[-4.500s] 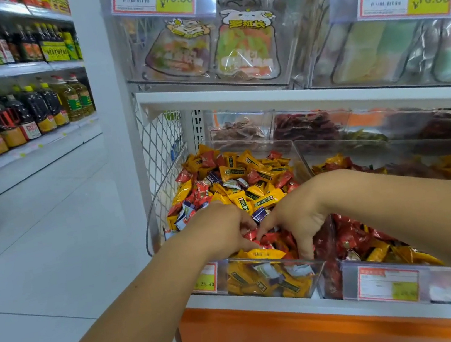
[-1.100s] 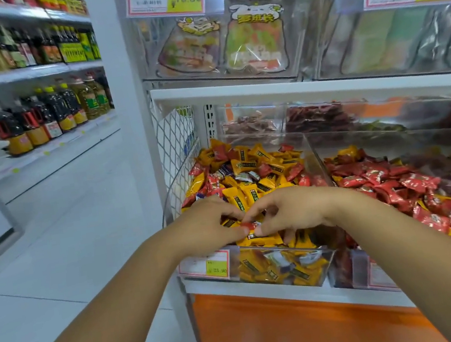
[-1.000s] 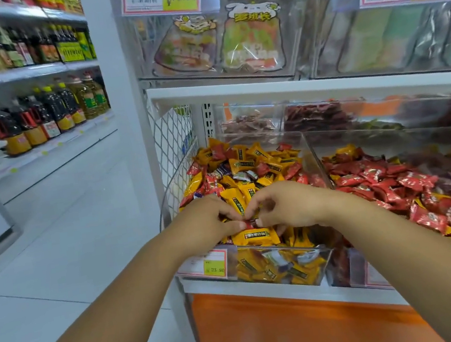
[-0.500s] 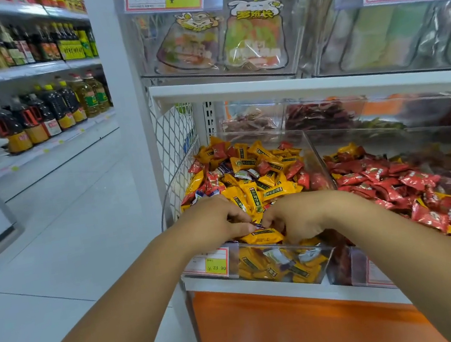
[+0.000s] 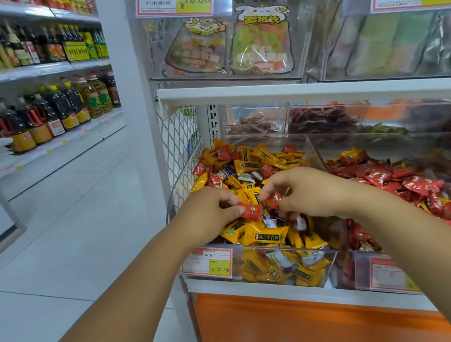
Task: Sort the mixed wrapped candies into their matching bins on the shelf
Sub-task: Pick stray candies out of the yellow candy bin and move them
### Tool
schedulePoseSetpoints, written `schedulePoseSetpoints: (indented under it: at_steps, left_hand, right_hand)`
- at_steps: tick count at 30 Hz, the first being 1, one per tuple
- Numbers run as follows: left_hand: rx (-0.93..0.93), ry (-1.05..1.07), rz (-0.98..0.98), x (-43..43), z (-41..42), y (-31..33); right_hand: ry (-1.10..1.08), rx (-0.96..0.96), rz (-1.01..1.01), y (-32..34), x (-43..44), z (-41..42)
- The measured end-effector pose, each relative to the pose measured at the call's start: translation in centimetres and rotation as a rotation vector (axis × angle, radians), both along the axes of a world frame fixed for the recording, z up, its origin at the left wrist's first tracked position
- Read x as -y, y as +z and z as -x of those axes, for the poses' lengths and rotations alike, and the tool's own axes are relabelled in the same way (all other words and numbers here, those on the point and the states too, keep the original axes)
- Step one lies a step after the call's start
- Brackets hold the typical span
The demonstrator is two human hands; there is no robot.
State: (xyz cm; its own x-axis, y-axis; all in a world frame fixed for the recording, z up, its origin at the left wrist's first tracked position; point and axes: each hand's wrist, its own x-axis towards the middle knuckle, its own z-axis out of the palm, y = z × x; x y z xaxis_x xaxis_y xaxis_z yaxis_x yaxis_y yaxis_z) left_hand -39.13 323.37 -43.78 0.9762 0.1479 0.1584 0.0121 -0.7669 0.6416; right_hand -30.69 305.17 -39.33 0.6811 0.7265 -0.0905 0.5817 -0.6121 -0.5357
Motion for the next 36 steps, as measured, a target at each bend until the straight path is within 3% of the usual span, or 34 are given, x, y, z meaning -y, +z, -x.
schedulePoseSetpoints:
  at_steps: [3, 6, 10, 16, 20, 24, 30, 36]
  left_hand:
    - [0.075, 0.025, 0.109, 0.0, 0.2, 0.5]
    - [0.079, 0.007, 0.196, 0.5, 0.4, 0.8]
    - [0.095, -0.006, 0.286, 1.2, 0.0, 1.2]
    - [0.075, -0.026, 0.146, 2.1, -1.1, 0.6]
    - [0.052, -0.06, 0.037, 3.0, -1.7, 0.1]
    - [-0.048, -0.092, -0.093, 3.7, -2.1, -0.5]
    - [-0.173, -0.073, -0.221, 3.9, -2.5, -0.5]
    - [-0.153, -0.018, -0.205, 4.1, -3.1, -1.2]
  right_hand:
    - [0.008, -0.194, -0.12, -0.4, -0.1, 0.2]
    - [-0.016, -0.26, -0.205, -0.8, -0.3, 0.5]
    - [-0.053, -0.135, -0.256, -0.2, 0.3, 0.6]
    - [-0.172, 0.131, -0.492, 1.7, 4.0, -0.9]
    - [-0.388, 0.439, -0.365, 1.6, 8.1, -3.7]
    - [-0.45, 0.388, -0.154, 1.0, 11.1, -5.4]
    - [-0.198, 0.304, -0.263, 2.0, 8.8, -4.2]
    - [-0.078, 0.258, -0.206, 1.2, 6.3, -3.5]
